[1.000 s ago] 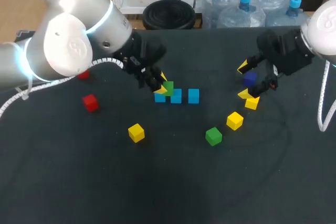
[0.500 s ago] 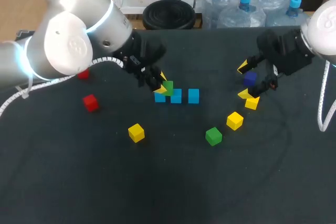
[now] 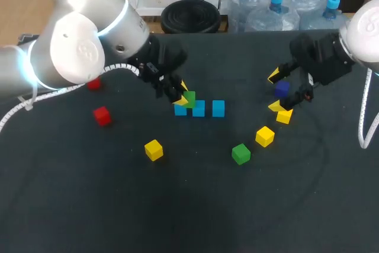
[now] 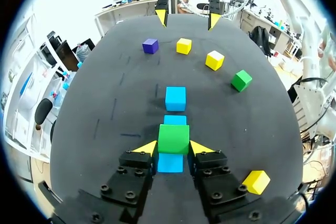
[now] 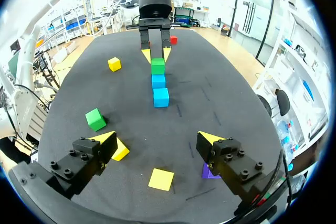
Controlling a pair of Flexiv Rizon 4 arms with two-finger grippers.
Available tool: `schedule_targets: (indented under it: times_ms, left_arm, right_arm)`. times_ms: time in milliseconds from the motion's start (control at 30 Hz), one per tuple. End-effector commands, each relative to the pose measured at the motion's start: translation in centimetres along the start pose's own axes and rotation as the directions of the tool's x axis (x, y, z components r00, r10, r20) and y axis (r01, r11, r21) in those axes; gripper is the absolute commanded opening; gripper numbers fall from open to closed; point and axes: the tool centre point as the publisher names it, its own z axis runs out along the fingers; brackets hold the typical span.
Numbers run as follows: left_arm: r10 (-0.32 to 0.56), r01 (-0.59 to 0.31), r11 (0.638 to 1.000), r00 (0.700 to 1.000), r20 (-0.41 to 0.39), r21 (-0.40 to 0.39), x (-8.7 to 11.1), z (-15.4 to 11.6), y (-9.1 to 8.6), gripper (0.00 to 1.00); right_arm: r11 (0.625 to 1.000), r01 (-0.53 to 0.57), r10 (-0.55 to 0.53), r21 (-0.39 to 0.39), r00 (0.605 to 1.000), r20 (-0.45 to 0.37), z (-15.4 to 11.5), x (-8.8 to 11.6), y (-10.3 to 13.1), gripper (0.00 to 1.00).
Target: Place the blue cubes, place green cubes on the blue cubes, place the yellow cubes on the green cubes, then place the red cubes on the yellow cubes, and place purple cube on the red cubes.
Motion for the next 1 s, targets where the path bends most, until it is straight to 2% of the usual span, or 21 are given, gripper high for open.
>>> schedule_targets:
  times_ms: [33,100,233,267,300,400,500,600,667,733,833,1000]
  left_arm:
    - [0.001,-0.001,1.000,1.000,-0.002,0.007,-0.04,0.07,0.32,0.16]
    - [0.002,-0.002,1.000,1.000,-0.003,0.009,-0.04,0.06,0.34,0.34]
    - [-0.002,0.002,1.000,1.000,-0.005,0.012,-0.04,0.06,0.35,0.48]
    - [-0.003,0.003,1.000,1.000,-0.005,0.013,-0.04,0.05,0.36,0.57]
    - [-0.003,0.003,1.000,1.000,-0.006,0.014,-0.04,0.05,0.36,0.73]
    - [-0.005,0.005,1.000,1.000,-0.007,0.015,-0.03,0.05,0.37,0.96]
    - [-0.006,0.006,1.000,1.000,-0.006,0.016,-0.03,0.07,0.37,0.96]
    - [-0.005,0.006,1.000,1.000,-0.005,0.015,-0.06,0.09,0.39,0.82]
    - [-0.004,0.004,1.000,1.000,-0.004,0.015,-0.12,0.11,0.40,0.59]
    - [-0.003,0.003,1.000,1.000,-0.003,0.014,-0.14,0.12,0.41,0.49]
    - [-0.003,0.003,1.000,1.000,-0.002,0.014,-0.20,0.16,0.43,0.44]
    - [-0.003,0.003,1.000,1.000,-0.003,0.014,-0.24,0.21,0.45,0.43]
  right_arm:
    - [1.000,0.001,-0.001,-0.001,1.000,0.002,0.08,0.03,-0.06,1.00]
    - [1.000,0.001,-0.001,-0.001,1.000,0.002,0.08,0.03,-0.06,1.00]
    - [1.000,0.001,-0.001,-0.001,1.000,0.002,0.08,0.03,-0.06,1.00]
    - [1.000,0.001,-0.001,-0.001,1.000,0.002,0.08,0.03,-0.06,1.00]
    - [1.000,0.001,-0.001,-0.001,1.000,0.002,0.08,0.03,-0.06,1.00]
    - [1.000,0.001,-0.001,-0.001,1.000,0.002,0.08,0.03,-0.06,1.00]
    - [1.000,0.001,-0.001,-0.001,1.000,0.002,0.08,0.03,-0.06,1.00]
    - [1.000,0.001,-0.001,-0.001,1.000,0.002,0.08,0.03,-0.06,1.00]
    - [1.000,0.001,-0.001,-0.001,1.000,0.002,0.08,0.03,-0.06,1.00]
    - [1.000,0.001,-0.001,-0.001,1.000,0.002,0.08,0.03,-0.06,1.00]
    - [1.000,0.001,-0.001,-0.001,1.000,0.002,0.08,0.03,-0.06,1.00]
    - [1.000,0.001,-0.001,-0.001,1.000,0.002,0.08,0.03,-0.06,1.00]
